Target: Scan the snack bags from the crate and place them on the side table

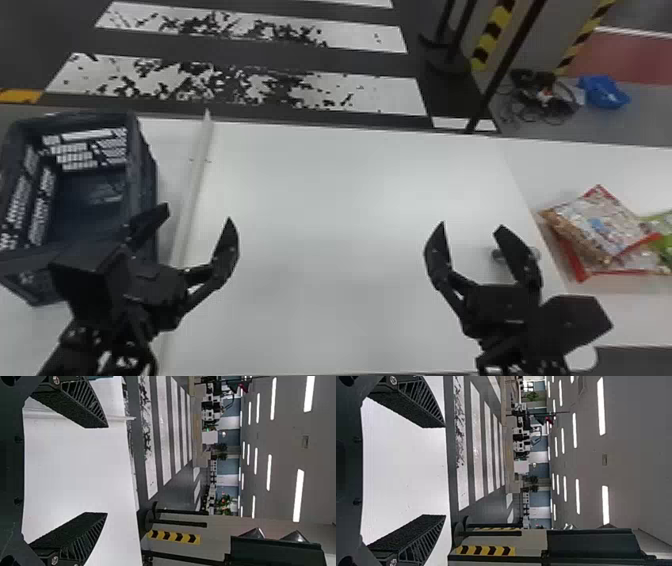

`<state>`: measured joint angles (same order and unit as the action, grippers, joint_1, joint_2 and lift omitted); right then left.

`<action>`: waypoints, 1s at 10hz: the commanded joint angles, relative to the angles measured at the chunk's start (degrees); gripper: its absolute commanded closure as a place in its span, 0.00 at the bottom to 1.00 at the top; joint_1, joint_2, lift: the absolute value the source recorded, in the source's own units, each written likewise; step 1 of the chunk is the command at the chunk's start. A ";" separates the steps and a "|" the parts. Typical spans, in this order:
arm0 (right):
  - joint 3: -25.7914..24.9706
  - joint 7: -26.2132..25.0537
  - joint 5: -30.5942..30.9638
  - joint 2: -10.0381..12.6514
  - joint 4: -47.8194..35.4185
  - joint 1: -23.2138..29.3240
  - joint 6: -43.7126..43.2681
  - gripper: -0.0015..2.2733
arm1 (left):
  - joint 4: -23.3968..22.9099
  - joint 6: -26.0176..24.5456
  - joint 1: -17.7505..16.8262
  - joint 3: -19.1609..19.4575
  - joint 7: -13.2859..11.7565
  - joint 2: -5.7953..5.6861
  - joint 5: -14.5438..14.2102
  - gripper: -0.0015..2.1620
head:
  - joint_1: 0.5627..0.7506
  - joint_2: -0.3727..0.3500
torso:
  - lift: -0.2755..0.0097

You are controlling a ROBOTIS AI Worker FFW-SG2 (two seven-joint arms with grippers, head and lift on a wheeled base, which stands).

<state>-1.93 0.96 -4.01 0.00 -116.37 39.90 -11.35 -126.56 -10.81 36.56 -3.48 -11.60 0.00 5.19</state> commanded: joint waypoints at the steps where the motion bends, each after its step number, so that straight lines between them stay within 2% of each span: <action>1: 0.00 0.01 -0.04 0.05 0.00 0.01 -0.11 0.03 | 0.00 0.12 0.00 -0.03 0.00 0.15 0.00 0.04 | 0.70 0.34 | 0.64; 10: 0.35 0.01 -0.04 0.05 0.26 -0.08 -0.29 0.03 | 0.44 0.47 0.18 -0.12 -0.09 0.15 0.00 0.04 | 0.70 0.34 | 0.64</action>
<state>-1.59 0.96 -4.04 0.00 -116.17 39.81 -11.62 -126.20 -10.33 36.72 -3.60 -11.68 0.00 5.19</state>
